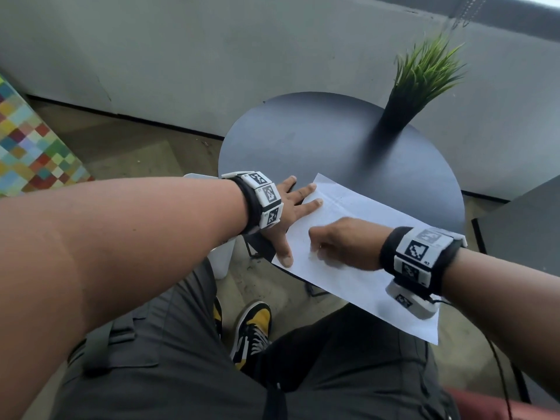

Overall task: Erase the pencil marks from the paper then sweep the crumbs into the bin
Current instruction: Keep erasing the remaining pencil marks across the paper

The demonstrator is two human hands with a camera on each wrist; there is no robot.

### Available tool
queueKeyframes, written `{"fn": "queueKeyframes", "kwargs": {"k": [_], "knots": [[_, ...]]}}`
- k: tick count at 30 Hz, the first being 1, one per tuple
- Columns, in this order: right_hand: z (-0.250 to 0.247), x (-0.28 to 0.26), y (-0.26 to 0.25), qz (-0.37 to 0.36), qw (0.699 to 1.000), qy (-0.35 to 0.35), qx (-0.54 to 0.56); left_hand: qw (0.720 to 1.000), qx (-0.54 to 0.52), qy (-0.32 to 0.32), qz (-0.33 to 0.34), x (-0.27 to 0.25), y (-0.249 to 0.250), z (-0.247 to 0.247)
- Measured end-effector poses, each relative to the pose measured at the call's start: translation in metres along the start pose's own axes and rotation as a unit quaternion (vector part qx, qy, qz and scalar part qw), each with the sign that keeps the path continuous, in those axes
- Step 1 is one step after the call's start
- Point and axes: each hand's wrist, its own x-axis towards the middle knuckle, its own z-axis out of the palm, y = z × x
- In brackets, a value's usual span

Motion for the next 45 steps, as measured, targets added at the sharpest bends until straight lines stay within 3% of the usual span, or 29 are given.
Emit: {"fn": "queueKeyframes", "kwargs": {"k": [3, 4, 5, 8, 9, 10, 13, 14, 19, 21, 24, 26, 31, 37, 42, 45], "knots": [[-0.008, 0.006, 0.023, 0.095, 0.984, 0.147, 0.017, 1.000, -0.004, 0.004, -0.003, 0.001, 0.001, 0.001], [-0.006, 0.005, 0.025, 0.099, 0.981, 0.167, 0.018, 1.000, -0.005, 0.004, -0.002, 0.001, 0.001, 0.001], [-0.004, 0.002, 0.020, 0.082, 0.985, 0.151, 0.012, 1.000, -0.006, 0.003, -0.002, 0.000, 0.000, 0.001], [0.005, -0.007, -0.006, -0.022, 1.000, -0.009, -0.015, 1.000, -0.007, -0.001, -0.001, 0.000, -0.001, 0.002], [0.004, -0.008, -0.008, -0.029, 0.999, -0.033, -0.015, 1.000, -0.005, 0.001, 0.000, 0.001, -0.001, 0.001], [0.002, -0.006, -0.005, -0.014, 1.000, -0.016, -0.010, 1.000, -0.004, 0.002, 0.000, 0.001, 0.000, 0.001], [-0.004, 0.004, 0.017, 0.097, 0.985, 0.143, 0.016, 1.000, -0.007, 0.007, 0.001, 0.001, 0.000, 0.001], [-0.002, 0.005, 0.017, 0.111, 0.980, 0.162, 0.010, 1.000, -0.008, 0.006, 0.002, 0.000, 0.000, 0.001], [0.012, -0.002, -0.022, -0.022, 1.000, 0.016, -0.005, 1.000, -0.004, 0.002, 0.001, 0.001, 0.000, 0.001], [0.004, 0.006, -0.006, 0.034, 0.997, 0.066, 0.016, 1.000, -0.007, 0.006, 0.000, 0.002, 0.001, 0.001], [-0.010, 0.016, 0.034, 0.203, 0.960, 0.171, 0.089, 1.000, -0.007, 0.010, -0.005, 0.002, 0.003, 0.003], [-0.011, 0.019, 0.047, 0.238, 0.946, 0.183, 0.119, 1.000, -0.016, 0.018, -0.004, 0.003, 0.002, 0.001], [-0.001, 0.013, 0.038, 0.200, 0.955, 0.182, 0.120, 0.993, -0.058, 0.100, 0.015, 0.007, -0.002, -0.004], [-0.005, 0.011, 0.028, 0.181, 0.965, 0.138, 0.127, 0.994, -0.075, 0.080, 0.000, 0.011, 0.009, 0.018], [-0.011, 0.025, 0.034, 0.225, 0.944, 0.219, 0.099, 0.996, -0.053, 0.064, 0.012, 0.011, 0.009, 0.015], [-0.001, 0.021, 0.008, 0.096, 0.978, 0.172, 0.070, 0.996, -0.057, 0.075, 0.014, 0.011, 0.007, 0.014]]}}
